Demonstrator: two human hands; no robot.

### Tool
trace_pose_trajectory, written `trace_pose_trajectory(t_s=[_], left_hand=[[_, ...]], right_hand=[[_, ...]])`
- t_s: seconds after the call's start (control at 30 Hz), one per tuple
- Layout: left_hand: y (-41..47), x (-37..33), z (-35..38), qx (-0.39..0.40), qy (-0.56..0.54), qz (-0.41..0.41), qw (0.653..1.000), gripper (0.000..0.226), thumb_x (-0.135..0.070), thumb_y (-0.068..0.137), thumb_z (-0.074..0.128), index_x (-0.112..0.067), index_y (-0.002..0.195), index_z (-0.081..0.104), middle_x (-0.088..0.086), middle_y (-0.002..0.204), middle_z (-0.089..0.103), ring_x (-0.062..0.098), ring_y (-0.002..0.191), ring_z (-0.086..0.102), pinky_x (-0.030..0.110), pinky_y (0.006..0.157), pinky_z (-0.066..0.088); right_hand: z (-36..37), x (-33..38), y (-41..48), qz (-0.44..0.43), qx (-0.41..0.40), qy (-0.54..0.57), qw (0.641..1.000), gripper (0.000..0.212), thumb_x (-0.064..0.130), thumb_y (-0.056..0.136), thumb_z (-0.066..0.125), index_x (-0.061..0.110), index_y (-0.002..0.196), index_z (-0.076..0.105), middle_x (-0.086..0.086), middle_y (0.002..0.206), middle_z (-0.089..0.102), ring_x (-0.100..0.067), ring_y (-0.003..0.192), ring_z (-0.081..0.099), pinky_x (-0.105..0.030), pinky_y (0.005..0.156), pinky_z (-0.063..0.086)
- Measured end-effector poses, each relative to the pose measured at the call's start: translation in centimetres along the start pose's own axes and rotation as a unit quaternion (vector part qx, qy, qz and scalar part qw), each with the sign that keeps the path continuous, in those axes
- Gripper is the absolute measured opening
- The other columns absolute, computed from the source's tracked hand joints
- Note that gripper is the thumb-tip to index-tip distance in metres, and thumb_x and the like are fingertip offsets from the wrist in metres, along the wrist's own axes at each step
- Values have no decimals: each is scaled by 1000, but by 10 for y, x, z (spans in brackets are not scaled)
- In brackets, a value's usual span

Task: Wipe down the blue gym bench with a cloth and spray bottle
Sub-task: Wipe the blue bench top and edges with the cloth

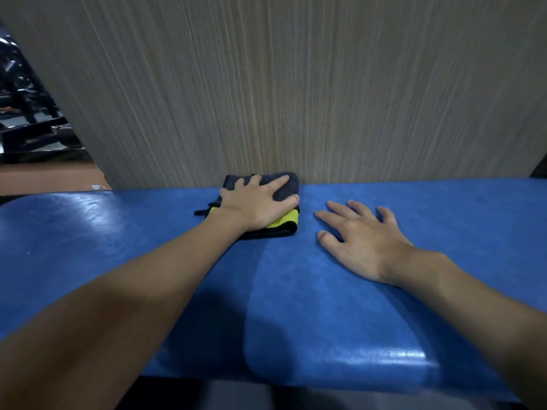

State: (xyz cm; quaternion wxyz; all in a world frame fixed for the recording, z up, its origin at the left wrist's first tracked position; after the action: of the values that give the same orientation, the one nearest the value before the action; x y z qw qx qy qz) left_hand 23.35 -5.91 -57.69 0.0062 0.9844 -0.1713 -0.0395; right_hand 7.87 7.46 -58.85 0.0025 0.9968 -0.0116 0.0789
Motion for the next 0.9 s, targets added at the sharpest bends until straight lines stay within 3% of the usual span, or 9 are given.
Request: trace_pose_trajectory(t_s=[0.2, 0.5, 0.67, 0.73, 0.9], left_hand=[[-30, 0, 2, -8, 4, 20, 1000, 73, -85, 85, 19, -59, 152, 6, 0, 169, 8, 34, 153, 8, 64, 116, 17], [-152, -3, 0, 1, 18, 43, 999, 73, -83, 83, 14, -61, 151, -1, -1, 169, 1, 30, 154, 2, 58, 120, 11], [-211, -1, -3, -12, 24, 39, 999, 83, -86, 68, -2, -62, 147, -11, -2, 169, -3, 28, 155, -3, 56, 120, 9], [-215, -1, -4, -10, -3, 30, 999, 86, -87, 65, -1, -62, 147, -9, -4, 169, -3, 26, 155, -3, 57, 120, 6], [-182, -4, 1, -3, 17, 21, 1000, 79, -87, 78, 16, -59, 151, 1, -5, 168, 4, 28, 154, 1, 59, 119, 8]], right_hand=[[0, -1, -1, 1, 1, 4, 1000, 58, 56, 99, 21, 41, 155, 19, 13, 166, 8, -17, 152, 2, -55, 120, 0], [-4, 2, -2, 10, 5, 2, 1000, 56, 57, 100, 24, 42, 154, 23, 11, 165, 13, -19, 153, 7, -55, 120, 2], [-9, 8, -6, 6, -6, -30, 1000, 51, 52, 102, 25, 37, 150, 34, 8, 161, 26, -21, 149, 17, -57, 117, 6], [-14, 14, -6, -7, -23, -25, 999, 48, 47, 102, 31, 34, 148, 38, 7, 159, 31, -20, 148, 19, -59, 116, 6], [-8, 21, 4, -8, -9, 2, 1000, 54, 52, 101, 31, 39, 154, 25, 11, 165, 15, -18, 153, 9, -58, 119, 2]])
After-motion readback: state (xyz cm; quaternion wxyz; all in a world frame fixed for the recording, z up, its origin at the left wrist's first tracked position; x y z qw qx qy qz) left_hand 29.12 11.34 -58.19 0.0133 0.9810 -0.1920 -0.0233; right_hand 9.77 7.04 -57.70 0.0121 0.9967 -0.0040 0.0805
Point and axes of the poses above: each hand's wrist, its own y-axis towards the middle knuckle, its own z-axis out of the palm, x = y × z, the point moved 6 cm from there along y, towards the middle knuckle
